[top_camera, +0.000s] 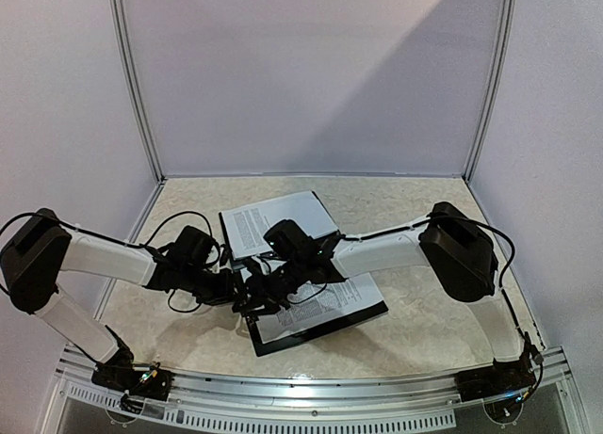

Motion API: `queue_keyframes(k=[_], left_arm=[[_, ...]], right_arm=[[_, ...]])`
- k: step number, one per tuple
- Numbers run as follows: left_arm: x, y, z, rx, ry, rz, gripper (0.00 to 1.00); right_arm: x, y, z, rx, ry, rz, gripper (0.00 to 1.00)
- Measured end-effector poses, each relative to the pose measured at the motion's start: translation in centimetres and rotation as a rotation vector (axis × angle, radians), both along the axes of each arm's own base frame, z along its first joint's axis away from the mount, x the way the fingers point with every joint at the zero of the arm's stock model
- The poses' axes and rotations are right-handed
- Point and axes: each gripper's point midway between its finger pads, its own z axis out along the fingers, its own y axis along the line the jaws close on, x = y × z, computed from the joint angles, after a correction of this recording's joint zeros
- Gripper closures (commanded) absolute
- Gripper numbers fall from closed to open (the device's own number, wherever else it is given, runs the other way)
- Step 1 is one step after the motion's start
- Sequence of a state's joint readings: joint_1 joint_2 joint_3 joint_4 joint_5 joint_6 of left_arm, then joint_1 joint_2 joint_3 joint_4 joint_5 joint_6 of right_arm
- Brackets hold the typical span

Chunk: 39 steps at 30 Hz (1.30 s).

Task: Put the files into the folder
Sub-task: Adjust the folder with files at the center of the board.

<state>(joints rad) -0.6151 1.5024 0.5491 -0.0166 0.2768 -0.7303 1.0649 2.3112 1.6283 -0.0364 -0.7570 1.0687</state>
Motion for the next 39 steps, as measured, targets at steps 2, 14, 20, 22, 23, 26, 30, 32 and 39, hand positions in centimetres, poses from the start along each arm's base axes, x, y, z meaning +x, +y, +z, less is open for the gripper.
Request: queue_keyframes(k=[2, 14, 20, 22, 23, 26, 30, 32, 39], left_arm=[[0.0, -0.1, 0.0, -0.003, -0.001, -0.001, 0.76], [0.0, -0.1, 0.0, -0.007, -0.003, -0.003, 0.78], [0.1, -0.2, -0.1, -0.011, -0.005, -0.005, 0.79], [0.1, -0.3, -0.1, -0.014, -0.006, -0.006, 0.79], [0.2, -0.3, -0.1, -0.015, -0.007, -0.006, 0.79], [0.2, -0.4, -0.2, -0.018, -0.008, -0.008, 0.8], [0.2, -0.5, -0.2, -0.024, -0.009, -0.011, 0.8], [0.2, -0.5, -0.2, -0.024, -0.008, -0.011, 0.8], [0.2, -0.5, -0.2, -0.024, -0.008, -0.011, 0.81]], right_arm=[[0.0, 0.1, 0.1, 0.006, -0.002, -0.001, 0.63], [0.5, -0.3, -0.3, -0.002, 0.008, -0.016, 0.73], [0.6, -0.4, -0.5, -0.003, 0.014, -0.022, 0.68], [0.6, -0.5, -0.6, -0.001, 0.016, -0.024, 0.63], [0.6, -0.5, -0.6, -0.002, 0.018, -0.025, 0.62], [0.6, -0.5, -0.6, 0.006, 0.016, -0.024, 0.59], [1.2, -0.6, -0.4, 0.014, 0.009, -0.031, 0.61], [1.7, -0.7, -0.4, 0.015, 0.005, -0.038, 0.63], [2.6, -1.6, -0.7, 0.005, 0.0, -0.058, 0.73]])
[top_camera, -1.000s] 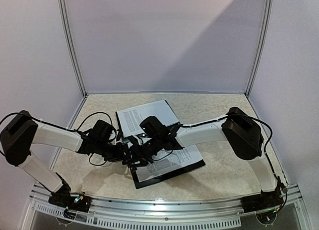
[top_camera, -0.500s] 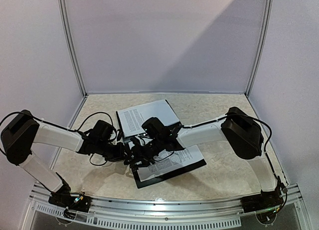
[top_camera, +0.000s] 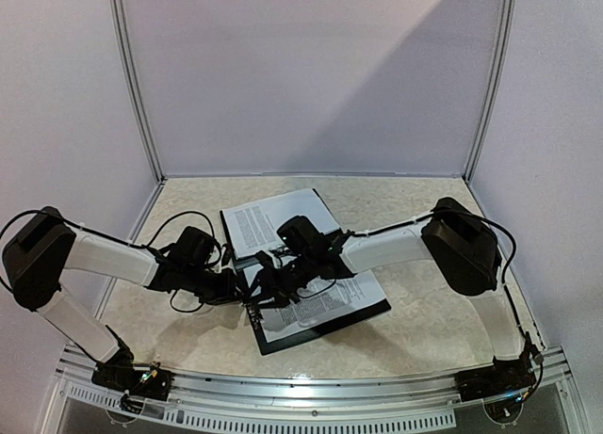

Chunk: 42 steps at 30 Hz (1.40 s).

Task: Put the files into the folder
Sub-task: Adjust the folder with files at the center of the board.

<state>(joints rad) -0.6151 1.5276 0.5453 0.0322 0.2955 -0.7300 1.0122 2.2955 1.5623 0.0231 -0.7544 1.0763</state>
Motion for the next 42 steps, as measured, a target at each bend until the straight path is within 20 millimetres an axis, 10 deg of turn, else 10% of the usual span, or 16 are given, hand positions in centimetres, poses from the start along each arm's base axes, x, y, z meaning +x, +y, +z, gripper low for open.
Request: queue_keyframes(k=[42], left_arm=[[0.2, -0.29, -0.1, -0.006, 0.003, -0.004, 0.84]], right_arm=[[-0.9, 0.1, 0.31, 0.035, 0.057, 0.014, 0.81]])
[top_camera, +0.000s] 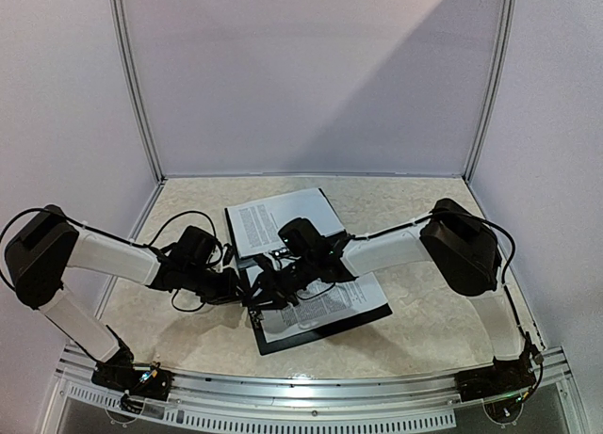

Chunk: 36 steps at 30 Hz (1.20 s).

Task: Put the files into the folder
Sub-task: Adjust the folder with files at the center of the board.

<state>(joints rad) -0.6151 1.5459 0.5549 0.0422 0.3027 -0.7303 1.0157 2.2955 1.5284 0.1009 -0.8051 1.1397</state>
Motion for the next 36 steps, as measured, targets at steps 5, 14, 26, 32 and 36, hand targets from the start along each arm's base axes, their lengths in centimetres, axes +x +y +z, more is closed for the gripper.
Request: queue_keyframes(k=[5, 14, 26, 32, 36], left_arm=[[0.0, 0.0, 0.0, 0.0, -0.001, 0.0, 0.84], [0.1, -0.1, 0.0, -0.002, -0.002, 0.0, 0.85], [0.2, -0.2, -0.2, -0.006, -0.004, -0.003, 0.88], [0.4, -0.6, -0.2, -0.011, -0.001, -0.009, 0.9], [0.5, -0.8, -0.3, -0.017, -0.002, -0.014, 0.91]], right_arm=[[-0.2, 0.0, -0.1, 0.002, 0.005, 0.004, 0.85], [-0.9, -0.3, -0.7, -0.005, 0.01, 0.02, 0.89], [-1.5, -1.1, -1.3, -0.067, -0.054, 0.064, 0.93], [-1.6, -1.6, -1.9, -0.099, -0.102, 0.087, 0.94], [-1.7, -1.8, -2.2, -0.113, -0.121, 0.103, 0.94]])
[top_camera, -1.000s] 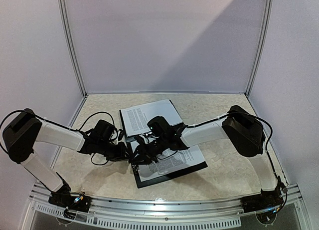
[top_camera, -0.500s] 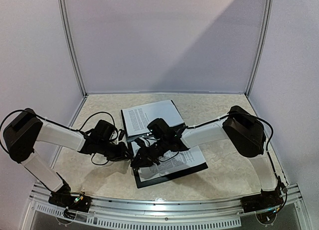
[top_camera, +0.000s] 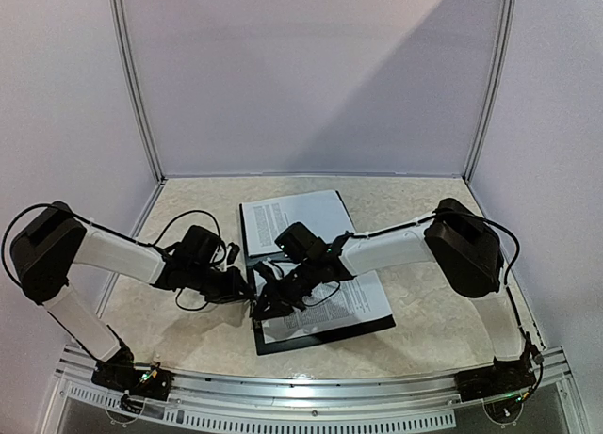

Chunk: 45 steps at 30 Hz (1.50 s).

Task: Put the files into the folder
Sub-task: Adjust the folder with files at the center of the board.

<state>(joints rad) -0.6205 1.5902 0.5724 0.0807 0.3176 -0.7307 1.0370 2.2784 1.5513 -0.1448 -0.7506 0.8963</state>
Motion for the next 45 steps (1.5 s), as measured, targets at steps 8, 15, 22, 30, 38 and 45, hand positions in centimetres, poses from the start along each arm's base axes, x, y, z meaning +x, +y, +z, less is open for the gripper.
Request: queue_keyframes(k=[8, 15, 22, 30, 38, 45], left_arm=[[0.1, -0.5, 0.0, -0.011, 0.001, -0.01, 0.91], [0.2, -0.6, -0.1, -0.013, -0.002, -0.013, 0.92], [0.2, -0.6, -0.1, -0.013, -0.004, -0.014, 0.92], [0.2, -0.6, -0.1, -0.014, -0.004, -0.014, 0.93], [0.1, -0.6, -0.1, -0.016, -0.006, -0.014, 0.94], [0.1, -0.7, -0.1, -0.018, -0.007, -0.014, 0.95]], right_arm=[[0.0, 0.1, 0.1, 0.003, -0.009, 0.003, 0.91], [0.3, 0.9, 0.9, 0.026, 0.016, -0.023, 0.9], [0.3, 1.1, 1.0, 0.022, 0.045, -0.038, 0.89], [0.2, 1.3, 0.9, 0.021, 0.072, -0.048, 0.98], [-0.5, 0.6, -0.3, -0.011, 0.062, -0.028, 0.95], [-0.6, 0.6, -0.4, 0.003, 0.061, -0.029, 0.91]])
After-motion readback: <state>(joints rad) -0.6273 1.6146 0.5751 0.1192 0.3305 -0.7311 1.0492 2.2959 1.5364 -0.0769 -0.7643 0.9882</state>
